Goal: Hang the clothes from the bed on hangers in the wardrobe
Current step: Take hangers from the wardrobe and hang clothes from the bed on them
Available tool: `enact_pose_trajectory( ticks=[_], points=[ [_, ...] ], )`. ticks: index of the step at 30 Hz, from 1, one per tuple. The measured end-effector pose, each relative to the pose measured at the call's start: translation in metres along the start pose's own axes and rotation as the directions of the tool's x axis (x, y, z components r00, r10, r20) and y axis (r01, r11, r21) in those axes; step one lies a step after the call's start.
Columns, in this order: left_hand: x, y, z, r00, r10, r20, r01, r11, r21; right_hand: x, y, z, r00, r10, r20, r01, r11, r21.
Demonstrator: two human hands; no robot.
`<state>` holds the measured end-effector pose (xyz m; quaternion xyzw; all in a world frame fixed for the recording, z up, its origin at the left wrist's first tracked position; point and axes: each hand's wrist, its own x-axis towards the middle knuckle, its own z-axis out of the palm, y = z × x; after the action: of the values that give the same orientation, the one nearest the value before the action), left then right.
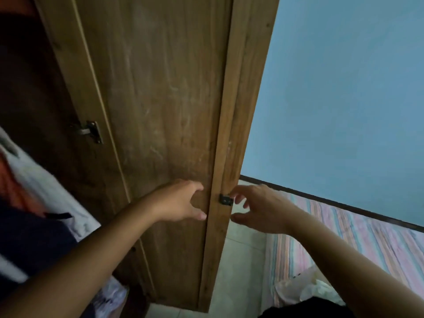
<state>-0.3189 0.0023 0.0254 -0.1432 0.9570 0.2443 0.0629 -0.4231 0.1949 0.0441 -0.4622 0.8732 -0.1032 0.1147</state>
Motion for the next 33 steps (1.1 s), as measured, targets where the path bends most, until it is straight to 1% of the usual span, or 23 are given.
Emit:
enact_pose_trajectory(
  ticks=[5,8,13,17,22,26,29,31,33],
  points=[
    [-0.014,-0.020,-0.006,0.987,-0.154,-0.040,0.154,0.988,-0.011,0.031,-0.022,-0.013,0.984,-0.167,0.065,0.170,0.984,-0.057],
    [-0.022,-0.030,-0.015,0.972,-0.224,-0.073,0.223,0.975,-0.027,0.050,-0.037,-0.016,0.968,-0.243,0.065,0.248,0.964,-0.091],
    [-0.042,-0.053,-0.030,0.942,-0.309,-0.135,0.286,0.944,-0.163,0.076,-0.062,-0.015,0.926,-0.367,0.089,0.375,0.921,-0.104],
    [-0.063,-0.075,-0.046,0.921,-0.349,-0.173,0.324,0.933,-0.158,0.096,-0.088,-0.009,0.909,-0.404,0.097,0.412,0.908,-0.079],
    [-0.091,-0.105,-0.069,0.880,-0.418,-0.223,0.409,0.908,-0.090,0.120,-0.129,-0.005,0.897,-0.427,0.115,0.434,0.899,-0.050],
    [-0.110,-0.129,-0.089,0.841,-0.436,-0.321,0.435,0.897,-0.079,0.138,-0.167,-0.001,0.873,-0.476,0.105,0.484,0.873,-0.064],
    [-0.125,-0.146,-0.101,0.800,-0.465,-0.378,0.469,0.879,-0.088,0.150,-0.196,0.001,0.855,-0.514,0.069,0.516,0.856,-0.022],
    [-0.133,-0.155,-0.109,0.785,-0.470,-0.403,0.486,0.871,-0.069,0.159,-0.216,0.004,0.838,-0.541,0.078,0.543,0.839,-0.019],
    [-0.139,-0.166,-0.116,0.760,-0.471,-0.448,0.508,0.860,-0.041,0.171,-0.233,0.006,0.835,-0.544,0.081,0.548,0.836,-0.038]
  ],
)
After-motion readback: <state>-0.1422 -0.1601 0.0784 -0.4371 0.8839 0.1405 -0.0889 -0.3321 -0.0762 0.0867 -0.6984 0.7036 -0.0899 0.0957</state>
